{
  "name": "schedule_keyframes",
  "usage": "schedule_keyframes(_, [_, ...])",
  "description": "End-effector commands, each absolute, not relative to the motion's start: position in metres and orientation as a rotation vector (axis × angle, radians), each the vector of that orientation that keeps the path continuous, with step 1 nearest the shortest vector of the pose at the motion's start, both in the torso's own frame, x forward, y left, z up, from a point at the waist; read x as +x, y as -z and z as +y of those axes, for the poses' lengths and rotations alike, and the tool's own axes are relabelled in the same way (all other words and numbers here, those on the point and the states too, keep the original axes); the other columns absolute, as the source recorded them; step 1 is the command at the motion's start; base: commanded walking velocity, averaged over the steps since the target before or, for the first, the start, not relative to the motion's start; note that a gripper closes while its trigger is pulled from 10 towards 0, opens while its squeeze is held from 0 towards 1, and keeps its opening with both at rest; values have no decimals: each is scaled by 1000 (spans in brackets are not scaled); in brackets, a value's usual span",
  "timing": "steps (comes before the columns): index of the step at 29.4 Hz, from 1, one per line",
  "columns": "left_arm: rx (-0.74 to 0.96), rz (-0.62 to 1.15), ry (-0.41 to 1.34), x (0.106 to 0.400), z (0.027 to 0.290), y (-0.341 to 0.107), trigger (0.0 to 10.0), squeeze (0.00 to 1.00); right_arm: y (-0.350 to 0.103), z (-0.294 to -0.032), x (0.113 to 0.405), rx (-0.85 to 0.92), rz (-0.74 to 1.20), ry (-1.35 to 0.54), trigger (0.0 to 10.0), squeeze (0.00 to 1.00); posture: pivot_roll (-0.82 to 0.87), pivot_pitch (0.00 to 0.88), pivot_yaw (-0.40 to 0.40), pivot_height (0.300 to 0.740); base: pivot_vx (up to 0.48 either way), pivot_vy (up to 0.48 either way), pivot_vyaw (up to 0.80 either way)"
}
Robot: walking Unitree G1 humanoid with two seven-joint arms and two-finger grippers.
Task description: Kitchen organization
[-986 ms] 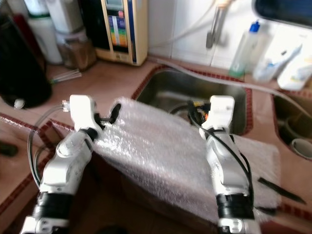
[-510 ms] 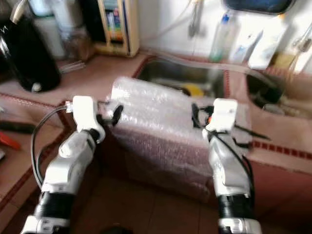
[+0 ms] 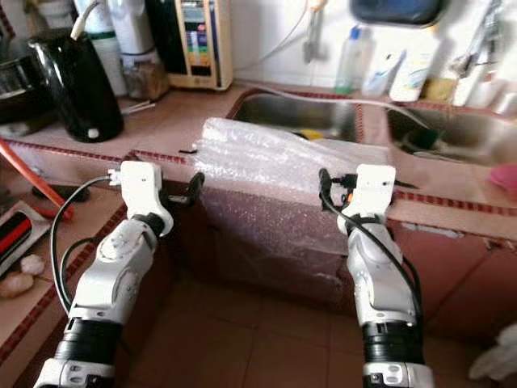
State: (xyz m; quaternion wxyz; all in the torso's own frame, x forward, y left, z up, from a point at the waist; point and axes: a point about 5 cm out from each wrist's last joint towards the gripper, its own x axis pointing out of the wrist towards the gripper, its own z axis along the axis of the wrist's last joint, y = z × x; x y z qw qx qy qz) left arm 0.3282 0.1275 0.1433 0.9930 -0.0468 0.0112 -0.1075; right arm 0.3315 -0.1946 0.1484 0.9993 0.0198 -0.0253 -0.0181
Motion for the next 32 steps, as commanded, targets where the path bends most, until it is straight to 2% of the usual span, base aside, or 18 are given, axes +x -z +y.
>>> schedule_keyframes(1, [-94, 24, 208, 327, 135, -141, 10000, 0, -153, -191, 333, 37, -63, 26, 10000, 0, 3, 0, -3, 740, 0, 0, 0])
schedule_keyframes(5, [-97, 48, 184, 324, 142, -133, 10000, 0, -149, -189, 333, 39, -46, 18, 10000, 0, 5, 0, -5, 740, 0, 0, 0])
schedule_keyframes(9, [-111, 66, 183, 322, 146, -126, 10000, 0, -144, -184, 334, 42, -31, 8, 10000, 0, 9, 0, -9, 740, 0, 0, -720])
schedule_keyframes(20, [-119, 203, 169, 311, 152, -83, 10000, 0, -112, -187, 326, 26, 62, 18, 10000, 0, 3, 0, -10, 740, 0, -282, -758])
schedule_keyframes(32, [-112, 299, 161, 304, 157, -52, 10000, 0, -75, -185, 312, -1, 165, 26, 10000, 0, 0, 0, -9, 740, 0, -272, 0])
